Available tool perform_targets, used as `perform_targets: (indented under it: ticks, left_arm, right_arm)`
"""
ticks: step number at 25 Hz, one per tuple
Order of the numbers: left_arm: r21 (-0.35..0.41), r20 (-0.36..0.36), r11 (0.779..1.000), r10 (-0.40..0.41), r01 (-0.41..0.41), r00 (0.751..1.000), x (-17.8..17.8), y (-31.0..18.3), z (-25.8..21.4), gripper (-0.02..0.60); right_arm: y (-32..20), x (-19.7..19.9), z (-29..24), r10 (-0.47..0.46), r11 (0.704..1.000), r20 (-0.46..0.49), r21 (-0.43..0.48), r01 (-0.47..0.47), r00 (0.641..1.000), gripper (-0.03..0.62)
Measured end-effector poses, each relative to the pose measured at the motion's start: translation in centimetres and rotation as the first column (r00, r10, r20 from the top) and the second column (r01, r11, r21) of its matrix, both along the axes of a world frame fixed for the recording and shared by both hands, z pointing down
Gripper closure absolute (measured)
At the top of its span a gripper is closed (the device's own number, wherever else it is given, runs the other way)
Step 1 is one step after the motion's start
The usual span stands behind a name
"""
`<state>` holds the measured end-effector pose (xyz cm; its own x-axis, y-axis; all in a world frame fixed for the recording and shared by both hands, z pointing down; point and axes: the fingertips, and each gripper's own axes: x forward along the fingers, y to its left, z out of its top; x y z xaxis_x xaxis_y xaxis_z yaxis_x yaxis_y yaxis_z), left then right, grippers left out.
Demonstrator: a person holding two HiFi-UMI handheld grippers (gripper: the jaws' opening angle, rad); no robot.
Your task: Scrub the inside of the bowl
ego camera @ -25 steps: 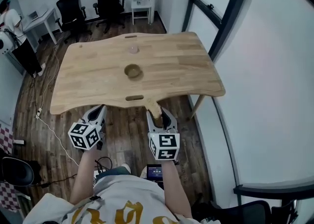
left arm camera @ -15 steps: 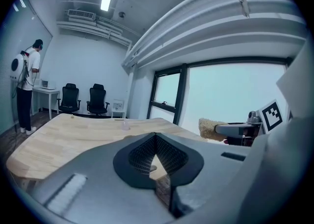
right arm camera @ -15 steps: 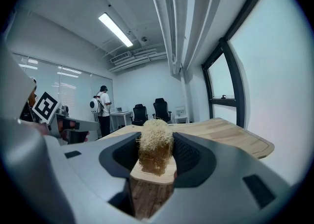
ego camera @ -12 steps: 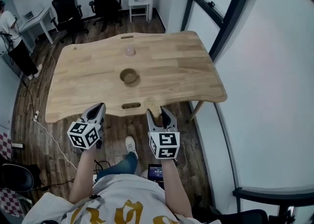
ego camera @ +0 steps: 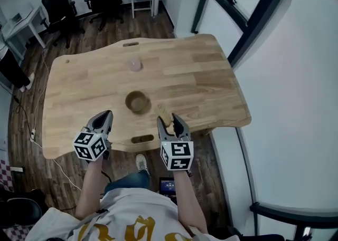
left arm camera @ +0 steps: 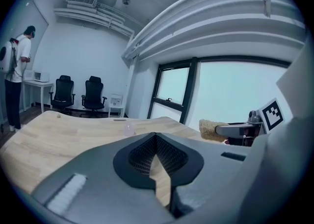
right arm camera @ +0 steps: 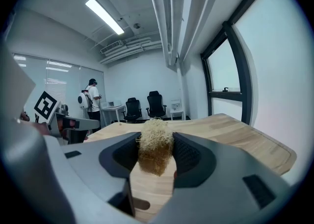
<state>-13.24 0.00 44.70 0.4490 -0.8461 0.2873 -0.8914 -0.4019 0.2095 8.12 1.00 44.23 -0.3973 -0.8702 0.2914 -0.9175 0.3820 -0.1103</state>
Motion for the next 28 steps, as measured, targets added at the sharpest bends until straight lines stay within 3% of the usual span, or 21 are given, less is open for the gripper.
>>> perform_targets:
  ticks: [10,17,28]
  left_arm:
    - [-0.046,-0.01,0.997,0.057,-0.058,0.998,-1.3,-9.9,3.1,0.581]
    - [-0.056,-0.072,0.996,0.061,-0.065,0.996,-1.9,-12.1,3.4,0.58]
    - [-0.036,-0.066,0.998,0.055,-0.057,0.996,-1.8,-13.8,3.6,0.58]
  right_arm:
    - [-9.2,-1.3,2.6,0.08,0.994,-0.023,-0.068,-0.082,0.997,0.411]
    - [-10.7,-2.6,2.6,0.076,0.994,-0.023,-0.072,-0.077,0.997,0.411]
    - [-12.5,-3.8,2.7,0.045,0.999,-0.056,-0.014,-0.046,0.997,0.41]
